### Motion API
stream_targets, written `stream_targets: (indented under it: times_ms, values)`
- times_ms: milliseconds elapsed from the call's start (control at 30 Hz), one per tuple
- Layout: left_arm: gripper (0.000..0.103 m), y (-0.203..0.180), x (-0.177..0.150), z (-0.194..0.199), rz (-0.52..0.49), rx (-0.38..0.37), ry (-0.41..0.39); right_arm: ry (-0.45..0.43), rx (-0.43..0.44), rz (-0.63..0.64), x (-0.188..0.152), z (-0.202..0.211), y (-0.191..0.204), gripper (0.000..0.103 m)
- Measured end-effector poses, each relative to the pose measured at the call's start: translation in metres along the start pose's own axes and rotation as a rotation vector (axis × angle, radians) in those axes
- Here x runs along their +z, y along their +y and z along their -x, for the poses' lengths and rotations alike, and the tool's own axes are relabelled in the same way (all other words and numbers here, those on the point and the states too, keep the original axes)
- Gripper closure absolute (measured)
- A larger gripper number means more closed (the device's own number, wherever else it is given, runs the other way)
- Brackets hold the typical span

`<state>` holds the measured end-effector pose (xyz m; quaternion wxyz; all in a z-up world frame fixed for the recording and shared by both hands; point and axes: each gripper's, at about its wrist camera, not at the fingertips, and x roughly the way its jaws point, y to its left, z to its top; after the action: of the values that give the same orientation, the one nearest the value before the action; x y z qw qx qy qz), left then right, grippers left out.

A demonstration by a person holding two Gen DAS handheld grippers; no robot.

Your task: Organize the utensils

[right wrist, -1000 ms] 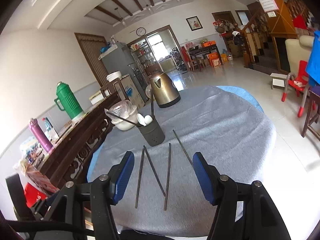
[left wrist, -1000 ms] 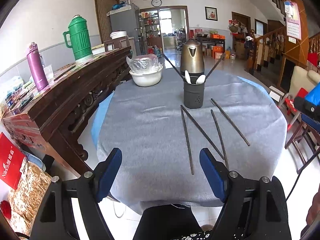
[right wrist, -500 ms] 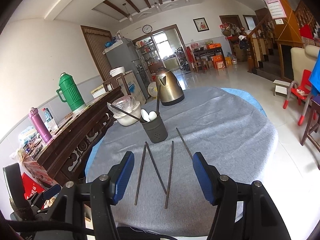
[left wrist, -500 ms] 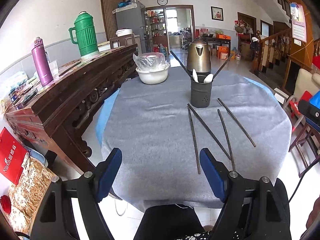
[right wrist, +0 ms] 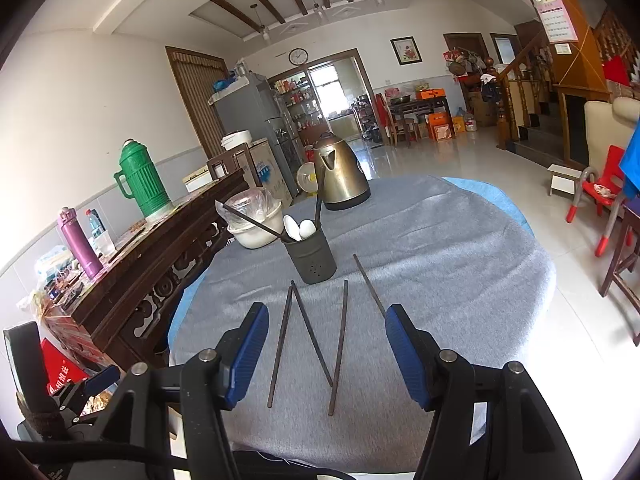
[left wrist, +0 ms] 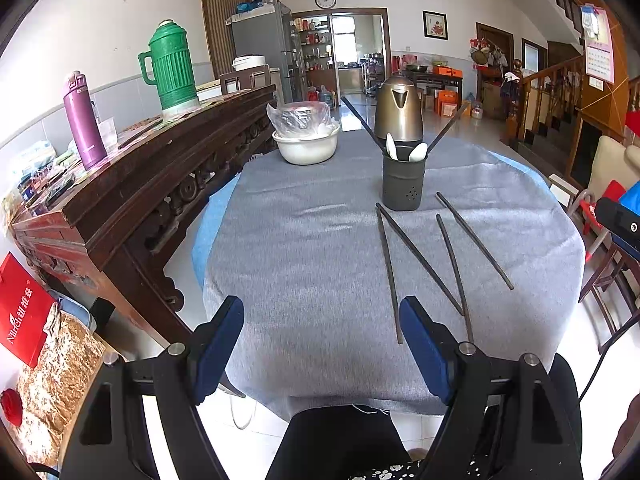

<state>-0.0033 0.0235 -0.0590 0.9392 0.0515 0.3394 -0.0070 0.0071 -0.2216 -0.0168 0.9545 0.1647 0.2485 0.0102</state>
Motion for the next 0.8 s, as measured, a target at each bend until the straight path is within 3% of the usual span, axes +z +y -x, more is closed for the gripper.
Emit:
stream_targets:
  times_ms: [800]
  values:
    - [0.023, 0.005, -0.008, -0.014, 0.03, -0.031, 0.027, 0.091, 0.011, 0.05, -0.022, -0.028, 0.012, 0.038]
